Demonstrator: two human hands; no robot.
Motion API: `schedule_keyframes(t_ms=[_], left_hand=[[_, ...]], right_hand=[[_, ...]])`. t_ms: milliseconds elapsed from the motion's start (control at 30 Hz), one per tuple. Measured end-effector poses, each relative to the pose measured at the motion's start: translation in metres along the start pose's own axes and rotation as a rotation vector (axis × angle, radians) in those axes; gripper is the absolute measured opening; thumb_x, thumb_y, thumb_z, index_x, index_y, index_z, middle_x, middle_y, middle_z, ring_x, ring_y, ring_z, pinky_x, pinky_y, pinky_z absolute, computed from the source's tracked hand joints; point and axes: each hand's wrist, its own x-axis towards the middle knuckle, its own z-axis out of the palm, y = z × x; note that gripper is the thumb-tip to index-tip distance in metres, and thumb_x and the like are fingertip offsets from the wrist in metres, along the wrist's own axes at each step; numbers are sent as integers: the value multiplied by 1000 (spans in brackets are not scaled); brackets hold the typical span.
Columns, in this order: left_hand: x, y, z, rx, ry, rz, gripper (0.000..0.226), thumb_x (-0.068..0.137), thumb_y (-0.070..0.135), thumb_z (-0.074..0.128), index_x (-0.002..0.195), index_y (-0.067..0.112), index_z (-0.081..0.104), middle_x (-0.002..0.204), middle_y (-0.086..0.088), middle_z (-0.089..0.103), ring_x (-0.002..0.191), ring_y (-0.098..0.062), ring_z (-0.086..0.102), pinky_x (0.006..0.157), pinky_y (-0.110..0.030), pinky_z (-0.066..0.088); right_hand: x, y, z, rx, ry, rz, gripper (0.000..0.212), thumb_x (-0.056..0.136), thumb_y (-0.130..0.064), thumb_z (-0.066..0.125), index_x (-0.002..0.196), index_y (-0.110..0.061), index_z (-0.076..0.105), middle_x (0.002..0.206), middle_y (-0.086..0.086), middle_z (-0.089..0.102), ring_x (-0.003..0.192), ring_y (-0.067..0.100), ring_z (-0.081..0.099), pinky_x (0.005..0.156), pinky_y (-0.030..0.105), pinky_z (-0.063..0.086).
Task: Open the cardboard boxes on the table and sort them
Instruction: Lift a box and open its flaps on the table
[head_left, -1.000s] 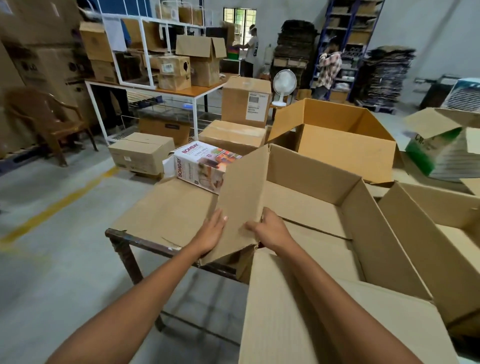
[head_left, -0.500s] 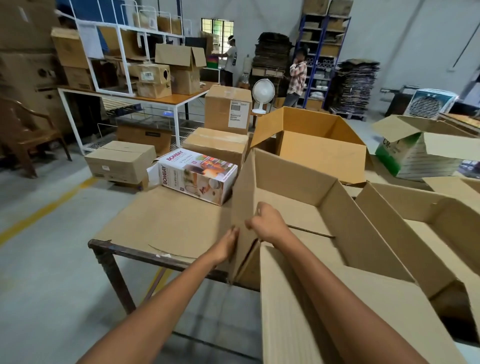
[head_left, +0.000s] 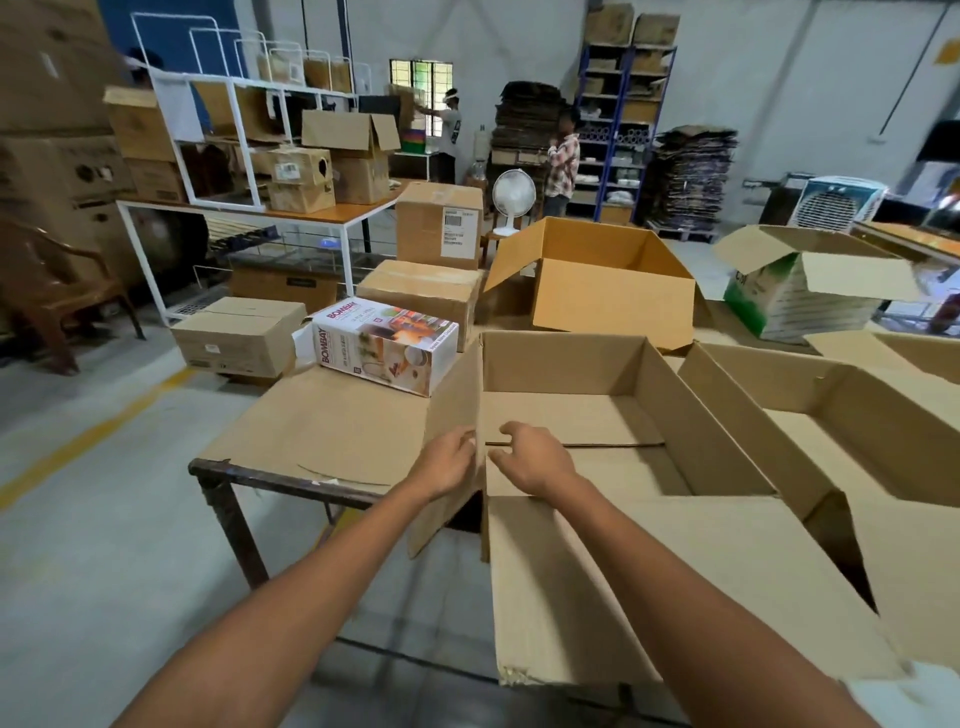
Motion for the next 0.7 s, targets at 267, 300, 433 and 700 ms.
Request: schedule_keyframes(t_ms=[267, 300, 433, 700], left_hand=[[-83, 33, -38, 183, 164, 205, 47, 102, 35, 44, 145, 17, 47, 147, -8, 48, 137, -26, 39, 114, -40, 33], [-97, 36, -42, 191, 206, 231, 48, 100, 37, 43, 144, 16, 48, 147, -8, 48, 137, -26, 39, 114, -40, 33], [-158, 39, -57, 249, 337, 269, 50, 98, 34, 45, 143, 12, 50, 147, -12, 46, 135, -27, 37, 111, -33, 28], [-262, 10, -80, 245, 500, 226, 45, 100, 28, 49, 139, 6, 52, 144, -13, 49, 135, -27, 41, 112, -14, 18]], right_hand=[[-77, -13, -20, 43, 191, -111, 53, 95, -31, 54, 145, -16, 46, 133, 9, 63, 124, 31, 55, 94, 38, 46], [-88, -17, -19, 83, 228, -128, 53, 95, -29, 54, 145, -17, 46, 136, 7, 61, 126, 29, 55, 96, 37, 45], [-130, -31, 0, 238, 351, -215, 53, 93, -26, 57, 145, -17, 47, 141, 4, 57, 126, 26, 53, 100, 36, 42], [-197, -71, 67, 493, 424, -326, 52, 92, -30, 56, 140, -14, 53, 141, 6, 57, 123, 24, 56, 99, 45, 51]])
